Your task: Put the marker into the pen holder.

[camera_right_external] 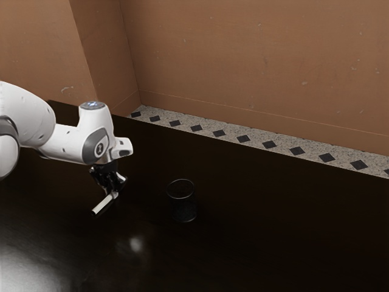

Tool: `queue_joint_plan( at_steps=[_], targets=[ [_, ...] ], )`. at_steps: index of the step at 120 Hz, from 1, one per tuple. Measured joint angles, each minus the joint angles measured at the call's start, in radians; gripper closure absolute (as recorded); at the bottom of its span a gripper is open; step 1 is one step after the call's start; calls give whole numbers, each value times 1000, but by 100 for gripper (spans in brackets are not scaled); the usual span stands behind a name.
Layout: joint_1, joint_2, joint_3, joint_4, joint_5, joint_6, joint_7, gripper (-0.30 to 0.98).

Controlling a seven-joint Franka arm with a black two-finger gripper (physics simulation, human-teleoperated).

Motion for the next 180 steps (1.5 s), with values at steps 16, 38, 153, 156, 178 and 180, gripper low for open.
queue_joint_plan(
  at_steps=[16,38,153,156,178,180],
  targets=[
    [-1,-1,0,0,3,2,-2,69],
    [-38,-60,-8,6,21,6,-16,76],
    [-55,-19,-259,164,18,516,-93,79],
    [-57,-26,-260,158,15,533,-89,79],
    [-108,-185,-259,-29,1,616,-64,78],
    [-112,-198,-259,-49,0,622,-63,78]
  ],
)
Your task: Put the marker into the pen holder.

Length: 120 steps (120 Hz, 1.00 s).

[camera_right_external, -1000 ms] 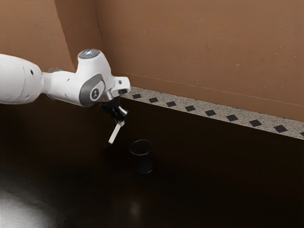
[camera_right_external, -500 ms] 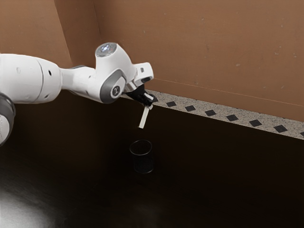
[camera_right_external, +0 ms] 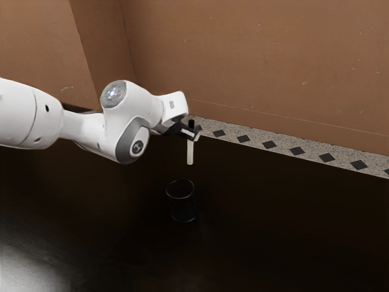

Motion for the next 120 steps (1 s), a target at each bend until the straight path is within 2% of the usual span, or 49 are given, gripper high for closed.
queue_joint_plan(
  at_steps=[37,94,116,120],
  targets=[
    [-16,-145,2,-222,-8,59,24,76],
    [-37,-80,-3,-255,-9,75,33,76],
    [-37,-107,-4,-249,4,68,29,38],
    [-37,-148,-8,-221,8,32,28,33]
  ],
)
